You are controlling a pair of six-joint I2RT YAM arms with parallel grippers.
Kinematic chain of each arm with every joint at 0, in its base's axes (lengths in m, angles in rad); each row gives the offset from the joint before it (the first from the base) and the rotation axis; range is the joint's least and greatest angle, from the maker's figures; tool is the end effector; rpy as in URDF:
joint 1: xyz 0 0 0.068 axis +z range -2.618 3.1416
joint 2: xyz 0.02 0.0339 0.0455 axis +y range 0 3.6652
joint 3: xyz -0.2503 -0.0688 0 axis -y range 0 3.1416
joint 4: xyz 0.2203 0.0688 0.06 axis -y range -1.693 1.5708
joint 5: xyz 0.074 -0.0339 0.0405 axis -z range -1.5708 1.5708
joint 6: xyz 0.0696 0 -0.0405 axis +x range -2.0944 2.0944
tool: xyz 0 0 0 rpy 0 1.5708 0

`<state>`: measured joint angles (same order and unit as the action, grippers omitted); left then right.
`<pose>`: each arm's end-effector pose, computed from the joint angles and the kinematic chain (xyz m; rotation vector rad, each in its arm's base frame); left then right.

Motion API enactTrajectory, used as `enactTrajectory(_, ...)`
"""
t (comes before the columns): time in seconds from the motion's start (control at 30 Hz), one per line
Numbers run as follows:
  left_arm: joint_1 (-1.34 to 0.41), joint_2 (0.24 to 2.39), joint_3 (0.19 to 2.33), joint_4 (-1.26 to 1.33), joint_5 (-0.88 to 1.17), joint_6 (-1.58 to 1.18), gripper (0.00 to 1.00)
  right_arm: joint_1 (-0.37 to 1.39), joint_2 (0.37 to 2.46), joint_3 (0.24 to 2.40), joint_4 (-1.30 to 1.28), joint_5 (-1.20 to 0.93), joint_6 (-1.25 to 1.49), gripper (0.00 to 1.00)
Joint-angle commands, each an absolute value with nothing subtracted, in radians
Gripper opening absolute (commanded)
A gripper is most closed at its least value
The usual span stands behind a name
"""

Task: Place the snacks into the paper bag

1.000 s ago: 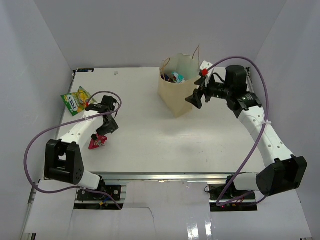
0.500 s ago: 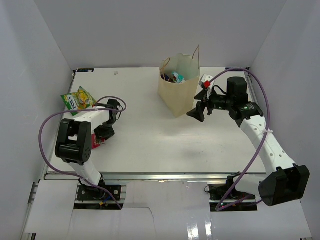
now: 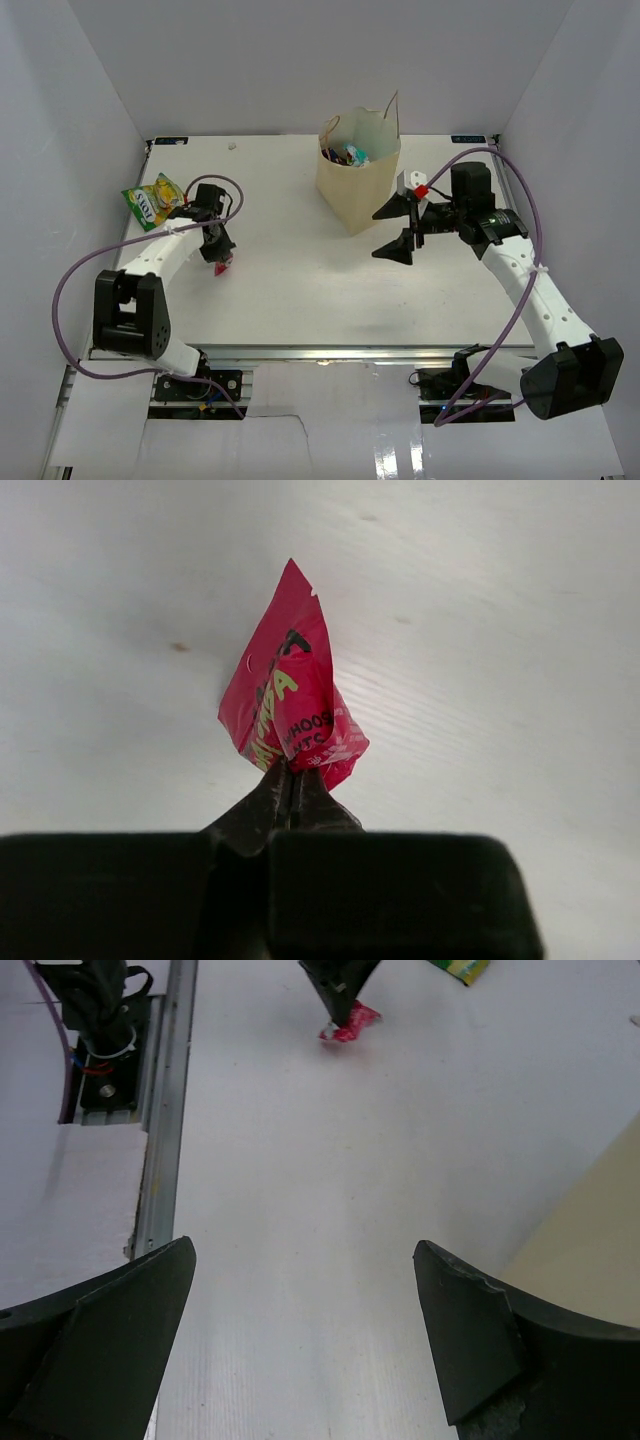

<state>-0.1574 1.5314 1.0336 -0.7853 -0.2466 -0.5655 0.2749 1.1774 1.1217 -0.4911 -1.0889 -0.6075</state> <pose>0.2718 -0.0259 0.1755 -0.6125 2.7134 0.1799 0.2124 0.1240 0.3371 -1.3320 1.3759 0.9139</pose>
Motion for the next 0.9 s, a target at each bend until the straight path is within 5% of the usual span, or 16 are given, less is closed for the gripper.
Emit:
enactTrajectory(0.0,-0.158,1.419,1.054,-0.655,0.082,-0.619,0.0,0.348,1.167,1.12,-0.535,-1.178,-0.684,0.95)
enactTrajectory(0.23,-0.161,1.353,0.968,-0.276,0.559,-0.903,0.0,0.649,1.29,1.101,-0.382,-0.73,-0.586,0.97)
enactTrajectory(0.47,-0.161,1.356,0.887,0.054,1.021,-0.917,0.0,0.686,1.364,1.154,-0.362,-0.963,-1.014,0.9)
enactTrajectory(0.7,-0.163,1.329,0.802,0.14,1.253,-0.925,0.0,0.706,1.41,1.186,-0.08,-0.691,-0.801,0.91)
enactTrajectory(0.87,-0.181,1.324,0.772,0.127,1.365,-0.847,0.0,0.706,1.396,1.181,-0.167,-0.78,-1.001,0.9)
